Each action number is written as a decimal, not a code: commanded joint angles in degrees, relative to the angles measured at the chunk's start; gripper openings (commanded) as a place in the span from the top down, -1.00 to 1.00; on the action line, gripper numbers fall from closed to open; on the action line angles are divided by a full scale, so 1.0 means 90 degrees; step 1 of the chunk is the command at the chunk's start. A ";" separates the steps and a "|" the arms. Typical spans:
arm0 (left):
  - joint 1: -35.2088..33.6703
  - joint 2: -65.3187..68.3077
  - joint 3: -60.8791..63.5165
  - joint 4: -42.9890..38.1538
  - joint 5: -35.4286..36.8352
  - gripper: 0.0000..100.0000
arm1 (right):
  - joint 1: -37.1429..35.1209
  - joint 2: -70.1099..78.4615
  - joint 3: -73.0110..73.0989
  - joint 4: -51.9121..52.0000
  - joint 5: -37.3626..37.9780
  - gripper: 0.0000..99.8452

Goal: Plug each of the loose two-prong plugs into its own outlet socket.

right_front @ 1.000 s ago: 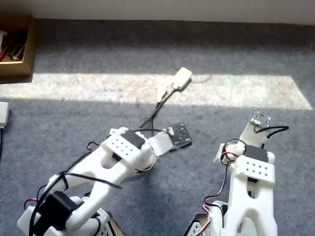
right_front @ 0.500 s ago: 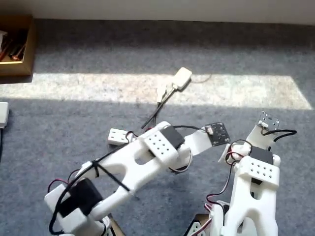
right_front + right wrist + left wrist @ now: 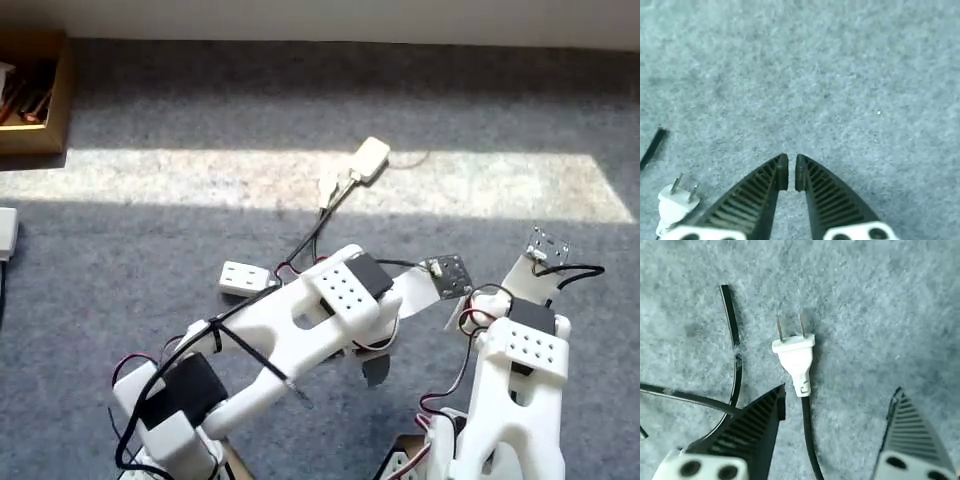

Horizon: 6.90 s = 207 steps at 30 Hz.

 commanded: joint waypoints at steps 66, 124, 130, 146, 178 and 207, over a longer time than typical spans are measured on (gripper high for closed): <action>-0.6442 -0.2799 0.3013 -0.2061 0.4005 0.44 | -0.5514 -0.0015 0.0454 -0.1353 -0.6584 0.71; -0.6374 -0.2838 0.3111 -0.2051 0.4015 0.45 | -0.4850 0.1636 0.0601 -0.2281 -0.6564 0.72; -0.6374 -0.2838 0.3111 -0.2051 0.4005 0.45 | -0.4479 0.2545 0.0317 -0.2271 -0.6574 0.72; -0.6374 -0.2838 0.3111 -0.2051 0.4005 0.45 | -0.4596 0.2896 0.0171 -0.1939 -0.5773 0.99; -0.6110 -0.2789 0.3277 -0.2100 0.3966 0.44 | -0.6481 0.2896 0.0239 -0.0503 0.6496 0.99; -0.7350 -0.2838 0.2847 -0.1680 0.3087 0.44 | -0.6989 0.3512 -0.1861 -0.0952 0.6369 0.99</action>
